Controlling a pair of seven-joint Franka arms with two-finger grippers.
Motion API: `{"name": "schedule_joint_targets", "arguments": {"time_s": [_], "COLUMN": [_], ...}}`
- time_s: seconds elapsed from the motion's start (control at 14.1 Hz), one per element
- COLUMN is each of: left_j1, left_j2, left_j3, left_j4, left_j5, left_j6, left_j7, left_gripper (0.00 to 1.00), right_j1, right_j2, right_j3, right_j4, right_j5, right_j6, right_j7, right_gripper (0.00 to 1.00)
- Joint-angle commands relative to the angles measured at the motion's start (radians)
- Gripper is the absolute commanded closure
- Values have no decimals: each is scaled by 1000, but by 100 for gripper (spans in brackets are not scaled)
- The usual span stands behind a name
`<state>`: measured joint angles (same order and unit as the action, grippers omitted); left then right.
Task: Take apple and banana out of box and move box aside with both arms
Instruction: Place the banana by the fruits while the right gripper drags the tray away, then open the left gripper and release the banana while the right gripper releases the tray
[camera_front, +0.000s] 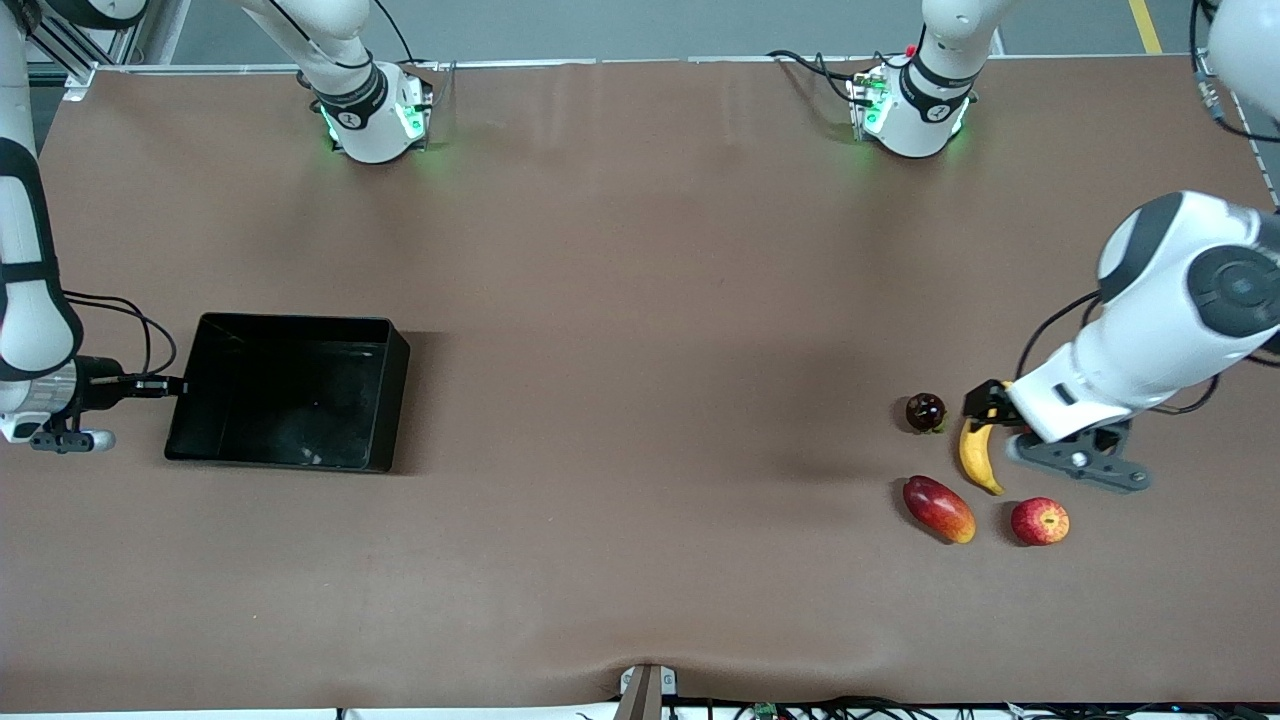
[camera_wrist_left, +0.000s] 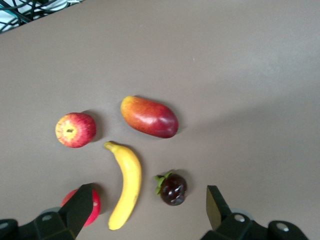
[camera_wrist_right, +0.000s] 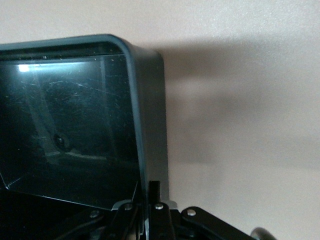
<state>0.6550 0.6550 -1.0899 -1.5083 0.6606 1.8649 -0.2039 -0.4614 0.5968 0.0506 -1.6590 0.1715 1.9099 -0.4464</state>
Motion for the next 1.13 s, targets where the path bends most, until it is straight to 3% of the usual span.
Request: {"name": "schedule_joint_targets", "arguments": {"time_s": [0.0, 0.07, 0.14, 0.42, 1.06], "left_j1": [-55, -76, -102, -176, -71], "left_j2": [9, 11, 12, 6, -8], "left_j3": [28, 28, 28, 28, 22], "left_j4": [52, 66, 83, 111, 111], "left_j5": [-24, -24, -29, -56, -81], "left_j6": [-29, -32, -53, -95, -112], "left_j7": [-83, -125, -155, -329, -333], "left_gripper": [0, 0, 0, 0, 0], "right_j1": [-23, -22, -20, -20, 112], "right_j2": [-3, -3, -5, -12, -18], "right_j3": [23, 25, 25, 32, 37], "right_j4": [2, 7, 10, 94, 428], "right_j5": [-7, -9, -9, 2, -1], "right_j6": [-5, -8, -14, -78, -117], "right_j7": [-12, -12, -15, -14, -2], "right_gripper": [100, 62, 1, 0, 0]}}
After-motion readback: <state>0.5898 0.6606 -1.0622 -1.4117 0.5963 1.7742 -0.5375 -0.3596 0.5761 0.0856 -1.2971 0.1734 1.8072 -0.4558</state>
